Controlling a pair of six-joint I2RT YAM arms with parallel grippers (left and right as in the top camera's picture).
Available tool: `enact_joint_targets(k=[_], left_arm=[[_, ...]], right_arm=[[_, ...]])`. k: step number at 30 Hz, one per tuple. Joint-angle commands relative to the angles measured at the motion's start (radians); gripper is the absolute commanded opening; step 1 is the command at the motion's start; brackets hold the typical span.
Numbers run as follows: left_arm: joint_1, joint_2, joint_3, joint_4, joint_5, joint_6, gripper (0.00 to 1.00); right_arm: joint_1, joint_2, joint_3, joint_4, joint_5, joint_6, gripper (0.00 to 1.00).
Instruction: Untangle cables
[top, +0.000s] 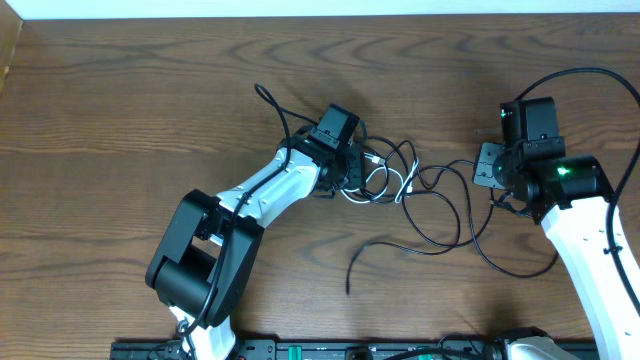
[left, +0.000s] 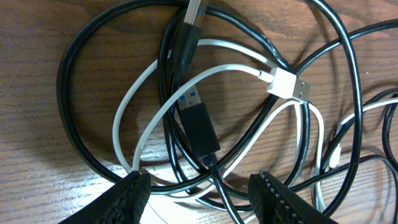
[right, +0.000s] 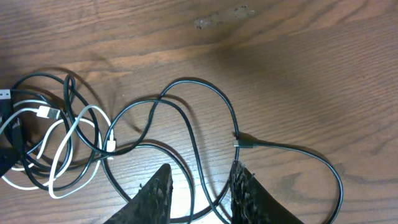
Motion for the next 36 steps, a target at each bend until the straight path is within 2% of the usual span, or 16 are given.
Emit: enact_joint_targets(k=[1, 9, 14, 18, 20, 25, 26, 32, 36], left_arm=[[-0.003, 0.009, -0.004, 0.016, -0.014, -0.01, 0.56], [-0.003, 0.013, -0.004, 0.043, -0.154, -0.017, 0.56], [-0.003, 0.04, -0.004, 0.09, -0.163, -0.017, 0.55], [-0.003, 0.063, -0.004, 0.097, -0.163, -0.017, 0.49], [-0.003, 0.072, -0.004, 0.097, -0.162, -0.017, 0.43], [-0.003, 0.082, -0.004, 0.097, -0.098, -0.018, 0.11], [-0.003, 0.082, -0.004, 0.097, -0.082, -0.017, 0.08], [0.0, 0.061, -0.004, 0.087, -0.055, -0.016, 0.08], [0.012, -0.024, 0.0, 0.066, -0.043, -0.016, 0.07]], right_arm=[[-0.005, 0.002, 0.011, -0.001, 0.0, 0.008, 0.27], [-0.005, 0.002, 0.011, -0.001, -0.008, 0.009, 0.27], [-0.005, 0.002, 0.011, 0.0, -0.018, 0.008, 0.27], [-0.005, 0.002, 0.011, 0.0, -0.018, 0.008, 0.27], [-0.005, 0.002, 0.011, 0.0, -0.018, 0.008, 0.27], [-0.005, 0.002, 0.011, 0.0, -0.018, 0.008, 0.27], [-0.005, 0.002, 0.011, 0.0, -0.018, 0.008, 0.27], [-0.005, 0.002, 0.011, 0.0, -0.018, 0.008, 0.27], [-0.005, 0.005, 0.011, 0.0, -0.019, 0.008, 0.3]])
